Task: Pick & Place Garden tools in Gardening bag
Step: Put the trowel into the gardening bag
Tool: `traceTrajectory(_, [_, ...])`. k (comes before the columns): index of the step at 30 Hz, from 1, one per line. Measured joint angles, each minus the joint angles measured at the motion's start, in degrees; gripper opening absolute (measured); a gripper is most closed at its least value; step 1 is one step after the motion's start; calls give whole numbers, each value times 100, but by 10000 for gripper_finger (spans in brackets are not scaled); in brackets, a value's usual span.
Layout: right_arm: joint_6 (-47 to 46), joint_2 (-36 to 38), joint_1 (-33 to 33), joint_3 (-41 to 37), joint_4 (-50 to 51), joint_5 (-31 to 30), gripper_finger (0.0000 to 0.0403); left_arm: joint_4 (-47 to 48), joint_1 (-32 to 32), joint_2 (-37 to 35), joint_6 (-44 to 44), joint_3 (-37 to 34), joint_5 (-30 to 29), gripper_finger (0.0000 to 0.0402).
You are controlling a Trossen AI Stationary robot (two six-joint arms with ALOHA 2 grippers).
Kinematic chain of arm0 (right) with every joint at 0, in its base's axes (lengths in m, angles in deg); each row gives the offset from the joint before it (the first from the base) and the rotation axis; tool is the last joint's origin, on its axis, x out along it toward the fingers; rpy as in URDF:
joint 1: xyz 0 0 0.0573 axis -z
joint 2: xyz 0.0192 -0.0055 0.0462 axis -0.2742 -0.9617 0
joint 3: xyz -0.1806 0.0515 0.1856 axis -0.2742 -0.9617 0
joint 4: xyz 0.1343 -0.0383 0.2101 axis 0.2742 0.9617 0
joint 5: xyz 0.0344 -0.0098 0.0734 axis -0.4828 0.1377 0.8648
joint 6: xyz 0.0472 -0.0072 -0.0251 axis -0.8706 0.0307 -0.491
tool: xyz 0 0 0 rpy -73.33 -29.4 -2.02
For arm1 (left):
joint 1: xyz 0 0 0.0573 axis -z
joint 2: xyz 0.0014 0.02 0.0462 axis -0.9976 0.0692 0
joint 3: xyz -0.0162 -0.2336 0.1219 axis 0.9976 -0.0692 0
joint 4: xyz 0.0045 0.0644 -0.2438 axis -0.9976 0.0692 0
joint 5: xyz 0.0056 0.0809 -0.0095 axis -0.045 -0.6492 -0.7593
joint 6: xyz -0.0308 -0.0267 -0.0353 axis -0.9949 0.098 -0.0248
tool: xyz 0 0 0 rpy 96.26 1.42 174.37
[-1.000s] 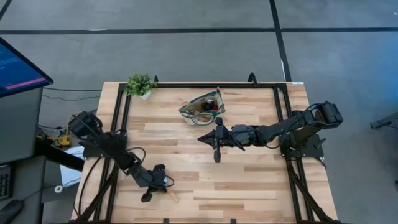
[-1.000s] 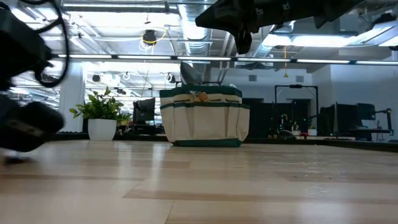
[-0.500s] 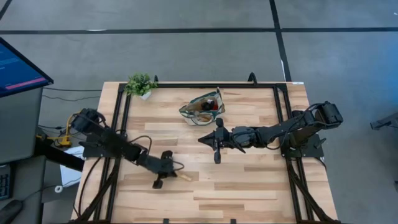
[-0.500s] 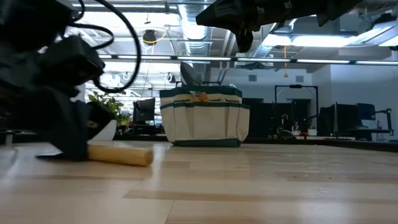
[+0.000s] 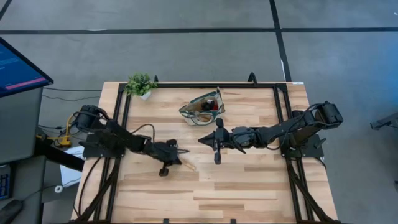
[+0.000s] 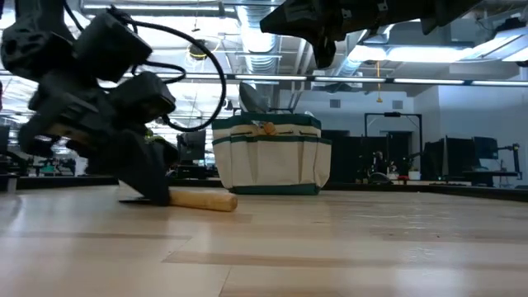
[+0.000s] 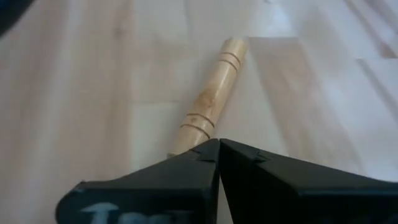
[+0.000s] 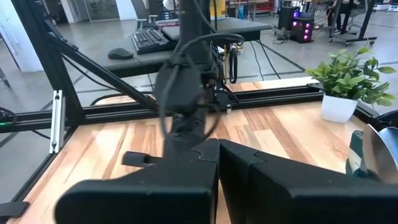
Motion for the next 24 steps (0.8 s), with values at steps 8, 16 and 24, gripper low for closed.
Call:
traceTrajectory(8, [0, 0, -2, 0, 146, 8, 0, -112, -529, 11, 260, 50, -16, 2])
traceTrajectory(16, [-597, 2, 0, 0, 921, 347, 0, -257, -545, -207, 441, 117, 342, 2])
traceTrajectory(24, [-1233, -208, 85, -11, 1334, 704, 0, 582, -279, -1851, 462, -233, 281, 2])
